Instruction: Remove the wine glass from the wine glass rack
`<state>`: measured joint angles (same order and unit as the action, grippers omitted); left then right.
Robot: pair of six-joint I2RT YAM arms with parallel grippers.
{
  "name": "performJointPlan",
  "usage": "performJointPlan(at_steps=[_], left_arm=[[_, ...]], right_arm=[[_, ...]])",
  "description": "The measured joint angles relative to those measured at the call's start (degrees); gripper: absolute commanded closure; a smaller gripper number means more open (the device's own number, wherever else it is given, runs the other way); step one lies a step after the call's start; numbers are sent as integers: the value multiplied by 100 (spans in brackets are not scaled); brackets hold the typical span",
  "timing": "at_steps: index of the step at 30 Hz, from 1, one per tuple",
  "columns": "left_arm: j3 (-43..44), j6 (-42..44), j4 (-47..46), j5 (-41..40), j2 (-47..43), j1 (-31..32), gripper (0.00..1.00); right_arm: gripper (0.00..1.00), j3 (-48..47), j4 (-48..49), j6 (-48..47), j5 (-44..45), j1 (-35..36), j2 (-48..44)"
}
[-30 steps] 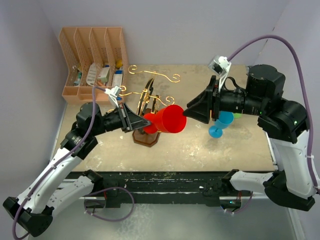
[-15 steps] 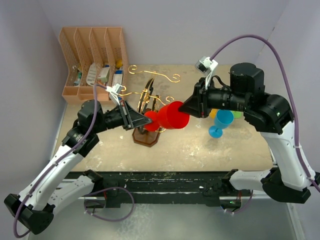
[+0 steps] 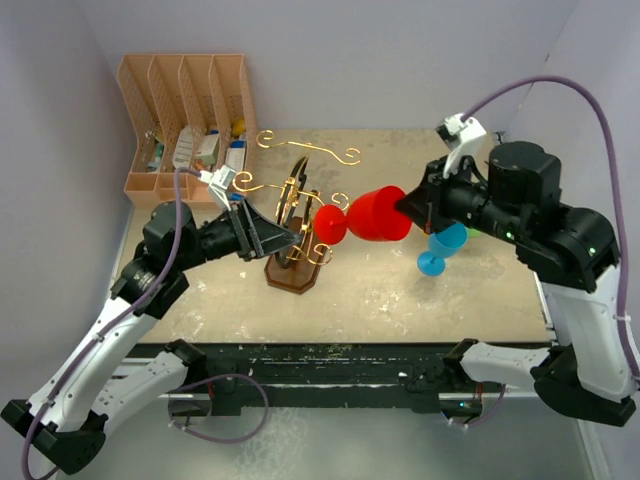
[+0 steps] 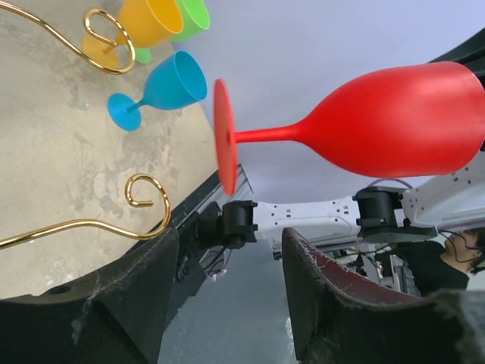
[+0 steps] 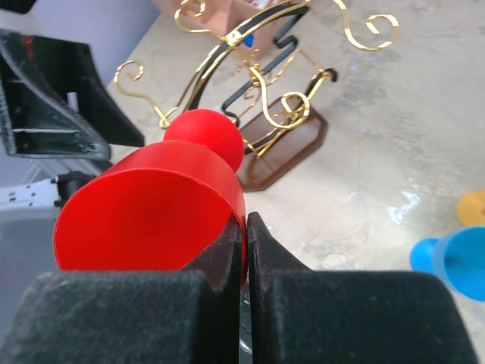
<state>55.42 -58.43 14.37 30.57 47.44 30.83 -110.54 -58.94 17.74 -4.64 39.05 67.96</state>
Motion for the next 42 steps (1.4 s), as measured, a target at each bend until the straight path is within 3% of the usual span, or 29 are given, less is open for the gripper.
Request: performJointPlan(at_steps=[7, 13, 20, 27, 33, 36, 42], left_arm=[[168, 369, 463, -348, -420, 0, 40], [280, 835, 660, -686, -914, 0, 42], [553, 1309, 1045, -1106, -1329, 0, 42], [614, 1670, 1252, -1217, -1340, 0, 42], [713, 1945, 1628, -1344, -1335, 0, 42], [793, 2074, 1829, -1464, -1394, 0, 42], [879, 2229, 2142, -1727, -1580, 0, 43]], right_arm=[[100, 55, -258, 168, 944, 0, -490], [100, 1113, -393, 260, 1705, -4, -925], [100, 2009, -470, 658, 2017, -22, -957], [100, 3370, -256, 905, 1943, -142, -1246], [100, 4323, 608, 629, 1093, -1587, -632], [100, 4441, 881, 509, 938, -2120, -376], [100, 4433, 1309, 348, 798, -2179, -4]])
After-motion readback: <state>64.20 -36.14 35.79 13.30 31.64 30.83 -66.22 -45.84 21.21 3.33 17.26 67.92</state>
